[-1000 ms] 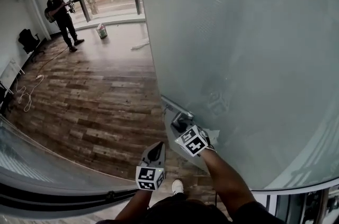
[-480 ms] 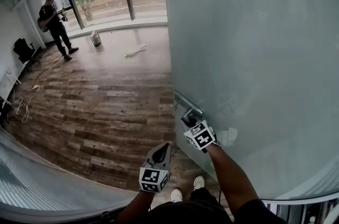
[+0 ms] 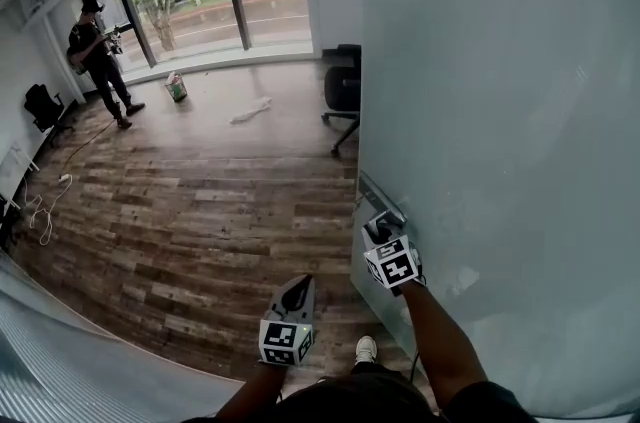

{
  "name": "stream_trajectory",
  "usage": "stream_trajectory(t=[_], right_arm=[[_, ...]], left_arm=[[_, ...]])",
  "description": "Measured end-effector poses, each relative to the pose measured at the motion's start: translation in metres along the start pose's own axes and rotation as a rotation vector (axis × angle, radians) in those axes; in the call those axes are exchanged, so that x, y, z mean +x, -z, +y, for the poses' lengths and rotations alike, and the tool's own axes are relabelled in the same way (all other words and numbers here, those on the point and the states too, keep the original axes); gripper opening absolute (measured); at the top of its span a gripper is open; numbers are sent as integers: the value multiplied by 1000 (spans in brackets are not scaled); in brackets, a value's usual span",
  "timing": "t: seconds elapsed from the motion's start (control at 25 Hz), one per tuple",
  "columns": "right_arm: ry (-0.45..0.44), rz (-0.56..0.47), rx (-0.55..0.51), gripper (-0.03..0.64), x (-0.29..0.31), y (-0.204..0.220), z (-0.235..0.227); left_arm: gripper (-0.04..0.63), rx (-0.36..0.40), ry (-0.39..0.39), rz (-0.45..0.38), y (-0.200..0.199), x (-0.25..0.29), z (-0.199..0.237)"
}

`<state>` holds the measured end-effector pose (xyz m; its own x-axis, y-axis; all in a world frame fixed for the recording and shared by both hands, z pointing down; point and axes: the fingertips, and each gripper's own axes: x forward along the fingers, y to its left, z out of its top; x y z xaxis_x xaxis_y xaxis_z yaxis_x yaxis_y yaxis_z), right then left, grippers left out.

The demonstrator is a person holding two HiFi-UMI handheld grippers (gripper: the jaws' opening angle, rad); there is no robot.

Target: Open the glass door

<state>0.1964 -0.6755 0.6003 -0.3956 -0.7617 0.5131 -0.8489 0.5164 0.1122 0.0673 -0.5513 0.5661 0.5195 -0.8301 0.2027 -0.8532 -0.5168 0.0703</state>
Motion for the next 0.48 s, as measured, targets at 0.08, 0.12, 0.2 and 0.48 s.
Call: stream_trajectory(t=[0.08, 0.12, 0.2, 0.48], right_arm=[[14, 2, 24, 15, 4, 0, -28], [21, 5, 36, 15, 4, 0, -41], [40, 12, 60, 15, 1, 2, -66], [131, 30, 128, 15, 1, 15, -172]], left_arm=[[2, 17, -5, -1, -4, 23, -2], [2, 20, -4, -3, -8, 33, -4], [2, 16, -1, -4, -15, 49, -9], [2, 14, 0, 6, -28, 118, -27]])
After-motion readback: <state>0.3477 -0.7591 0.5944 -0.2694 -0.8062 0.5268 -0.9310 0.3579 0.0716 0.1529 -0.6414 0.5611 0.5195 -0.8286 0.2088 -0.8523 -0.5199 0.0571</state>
